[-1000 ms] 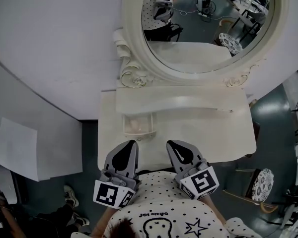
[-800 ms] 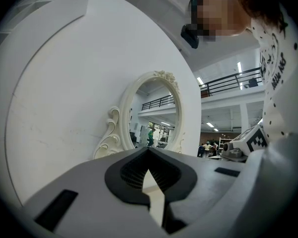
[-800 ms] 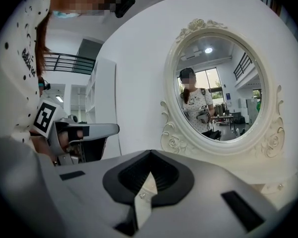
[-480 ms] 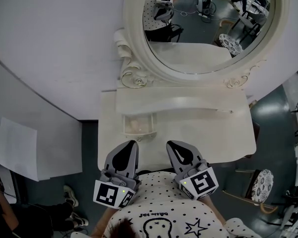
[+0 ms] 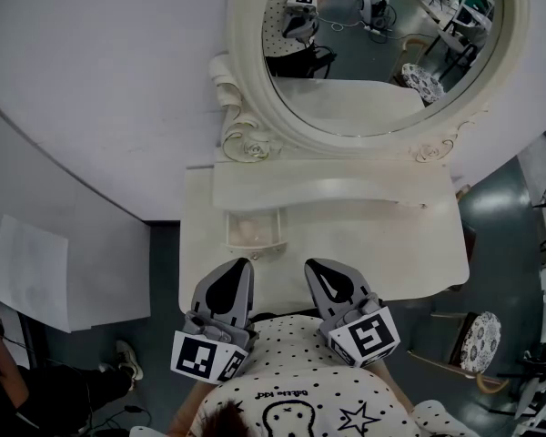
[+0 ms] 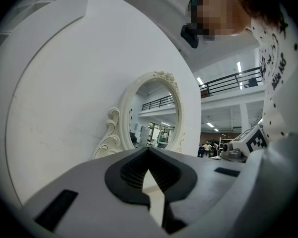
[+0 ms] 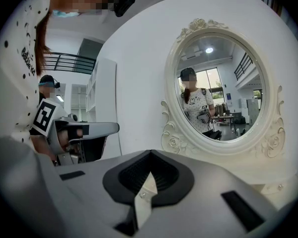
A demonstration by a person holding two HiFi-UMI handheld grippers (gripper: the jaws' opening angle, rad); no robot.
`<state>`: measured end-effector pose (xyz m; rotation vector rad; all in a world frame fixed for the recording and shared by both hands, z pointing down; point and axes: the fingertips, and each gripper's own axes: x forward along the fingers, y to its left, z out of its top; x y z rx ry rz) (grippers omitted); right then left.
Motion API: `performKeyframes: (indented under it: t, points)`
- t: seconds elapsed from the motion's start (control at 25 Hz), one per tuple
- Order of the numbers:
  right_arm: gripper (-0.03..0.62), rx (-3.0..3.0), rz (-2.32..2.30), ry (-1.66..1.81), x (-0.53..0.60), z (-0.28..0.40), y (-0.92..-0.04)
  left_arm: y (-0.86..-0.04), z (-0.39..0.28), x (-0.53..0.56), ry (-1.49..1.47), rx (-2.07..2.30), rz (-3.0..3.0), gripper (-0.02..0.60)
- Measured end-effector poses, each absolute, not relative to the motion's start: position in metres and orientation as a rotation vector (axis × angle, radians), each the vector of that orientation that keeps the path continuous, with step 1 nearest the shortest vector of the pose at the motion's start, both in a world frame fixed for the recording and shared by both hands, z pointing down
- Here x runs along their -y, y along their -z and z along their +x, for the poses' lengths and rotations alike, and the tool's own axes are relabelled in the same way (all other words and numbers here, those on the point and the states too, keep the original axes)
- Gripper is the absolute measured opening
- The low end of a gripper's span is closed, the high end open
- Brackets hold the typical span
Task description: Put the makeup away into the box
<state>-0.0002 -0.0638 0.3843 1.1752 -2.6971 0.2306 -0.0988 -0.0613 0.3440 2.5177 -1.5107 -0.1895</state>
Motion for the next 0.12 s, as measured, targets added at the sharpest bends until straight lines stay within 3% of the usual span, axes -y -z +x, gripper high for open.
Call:
performKeyframes:
  t: [0.12]
  points:
    - [0.006,2.698,1.174,-0.230,0.0627,0.0000,-0.3841,-0.3438,-0.0987,0.0600,0.190,1.513,2.515,-0.005]
